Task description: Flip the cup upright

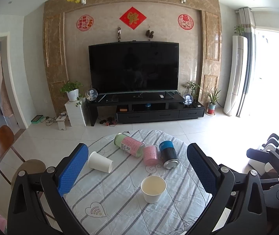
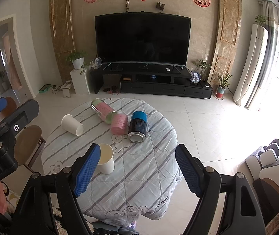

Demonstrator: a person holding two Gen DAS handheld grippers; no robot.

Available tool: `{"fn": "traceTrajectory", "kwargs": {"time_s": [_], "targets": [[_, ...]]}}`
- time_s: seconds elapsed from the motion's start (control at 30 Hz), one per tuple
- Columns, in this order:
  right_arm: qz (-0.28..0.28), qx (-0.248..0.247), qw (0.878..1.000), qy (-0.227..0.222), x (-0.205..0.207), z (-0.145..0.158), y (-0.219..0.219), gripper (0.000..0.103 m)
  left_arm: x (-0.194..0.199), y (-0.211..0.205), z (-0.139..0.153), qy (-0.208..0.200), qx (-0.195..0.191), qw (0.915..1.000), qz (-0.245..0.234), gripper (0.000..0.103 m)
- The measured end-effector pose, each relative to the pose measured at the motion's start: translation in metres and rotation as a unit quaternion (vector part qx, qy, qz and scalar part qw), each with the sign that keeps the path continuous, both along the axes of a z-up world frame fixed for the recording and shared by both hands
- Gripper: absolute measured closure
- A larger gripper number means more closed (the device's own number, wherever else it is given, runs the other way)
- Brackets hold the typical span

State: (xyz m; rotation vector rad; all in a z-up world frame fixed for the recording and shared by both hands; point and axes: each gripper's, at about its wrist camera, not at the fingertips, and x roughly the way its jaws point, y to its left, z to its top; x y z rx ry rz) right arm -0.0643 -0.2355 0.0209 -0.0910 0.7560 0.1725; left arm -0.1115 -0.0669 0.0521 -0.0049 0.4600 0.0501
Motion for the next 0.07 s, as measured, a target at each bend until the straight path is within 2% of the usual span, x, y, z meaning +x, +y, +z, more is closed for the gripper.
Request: {"fn": "traceTrajectory", "kwargs": {"time_s": [0.07], "targets": [[0.000,0.000,1.000,0.001,0.0001,0.0000,0.0006,0.023,0.0007,-0.0015,0.0009,-0.006,0.005,1.0000,0.001,0.001]]}}
